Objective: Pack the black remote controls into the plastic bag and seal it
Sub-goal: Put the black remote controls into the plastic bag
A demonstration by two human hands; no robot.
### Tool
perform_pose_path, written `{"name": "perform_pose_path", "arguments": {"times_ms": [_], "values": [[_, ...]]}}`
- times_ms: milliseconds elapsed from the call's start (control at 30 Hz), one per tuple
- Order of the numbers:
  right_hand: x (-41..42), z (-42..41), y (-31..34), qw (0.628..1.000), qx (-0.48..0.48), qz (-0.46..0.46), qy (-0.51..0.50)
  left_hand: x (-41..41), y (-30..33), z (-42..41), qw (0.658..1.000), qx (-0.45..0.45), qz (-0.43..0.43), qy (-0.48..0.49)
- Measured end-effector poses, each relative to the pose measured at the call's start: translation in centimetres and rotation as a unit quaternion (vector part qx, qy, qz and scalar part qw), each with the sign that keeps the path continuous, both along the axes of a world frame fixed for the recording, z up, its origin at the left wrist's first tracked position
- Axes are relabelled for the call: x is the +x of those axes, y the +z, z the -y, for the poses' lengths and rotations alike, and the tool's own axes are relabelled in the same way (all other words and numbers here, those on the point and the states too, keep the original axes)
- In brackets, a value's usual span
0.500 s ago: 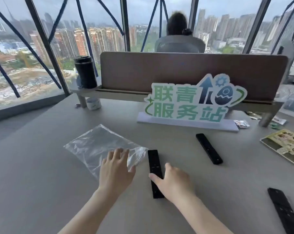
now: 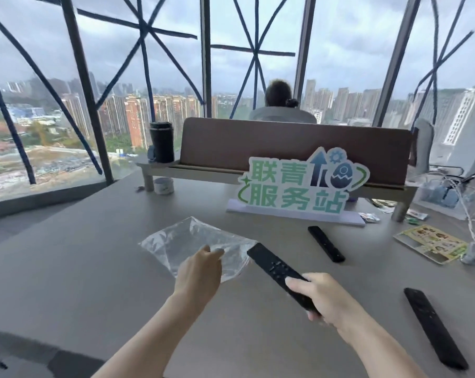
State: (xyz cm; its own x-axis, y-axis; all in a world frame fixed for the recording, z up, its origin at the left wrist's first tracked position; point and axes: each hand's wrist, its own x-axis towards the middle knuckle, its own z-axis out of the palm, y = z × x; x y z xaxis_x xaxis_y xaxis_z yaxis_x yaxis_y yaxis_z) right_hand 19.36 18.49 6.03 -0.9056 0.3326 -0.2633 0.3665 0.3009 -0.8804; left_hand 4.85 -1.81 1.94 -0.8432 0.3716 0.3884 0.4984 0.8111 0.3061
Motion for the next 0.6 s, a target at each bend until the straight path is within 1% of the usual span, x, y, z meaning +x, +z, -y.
{"name": "perform_pose_path", "arguments": {"times_ms": [67,100,200,233,333,400,500,533,600], "values": [[0.4,-0.3,1.0,0.999,-0.005,0.03,0.03,1.2,0.5,-1.3,1.0,0.008,-0.017,-0.024],[0.3,-0.3,1.2,0.998,0.006,0.043,0.046,1.9,0.9,-2.1,0.999,0.009,-0.018,-0.039],[-1.1,0.4,1.1,0.997,0.028,0.046,0.049,3.4,1.6,-4.5,0.997,0.034,-0.006,-0.071],[-1.6,0.6,0.8,0.998,0.01,0.039,0.041,3.8,1.9,-5.2,0.996,0.042,-0.002,-0.079],[-2.8,0.5,-0.5,0.996,-0.087,-0.004,0.003,4.3,2.3,-6.8,0.994,0.063,0.015,-0.089],[-2.6,-0.3,-1.3,0.992,-0.106,-0.039,-0.049,4.2,2.3,-7.5,0.993,0.076,0.029,-0.087],[-1.1,-2.9,-1.8,0.984,-0.073,-0.077,-0.146,3.8,1.7,-8.2,0.991,0.087,0.038,-0.089],[-0.7,-4.2,-2.0,0.98,-0.046,-0.081,-0.177,3.7,1.5,-8.4,0.991,0.089,0.042,-0.086],[-0.3,-7.4,-2.8,0.97,0.037,-0.064,-0.231,3.6,0.9,-8.6,0.991,0.094,0.053,-0.079]]}}
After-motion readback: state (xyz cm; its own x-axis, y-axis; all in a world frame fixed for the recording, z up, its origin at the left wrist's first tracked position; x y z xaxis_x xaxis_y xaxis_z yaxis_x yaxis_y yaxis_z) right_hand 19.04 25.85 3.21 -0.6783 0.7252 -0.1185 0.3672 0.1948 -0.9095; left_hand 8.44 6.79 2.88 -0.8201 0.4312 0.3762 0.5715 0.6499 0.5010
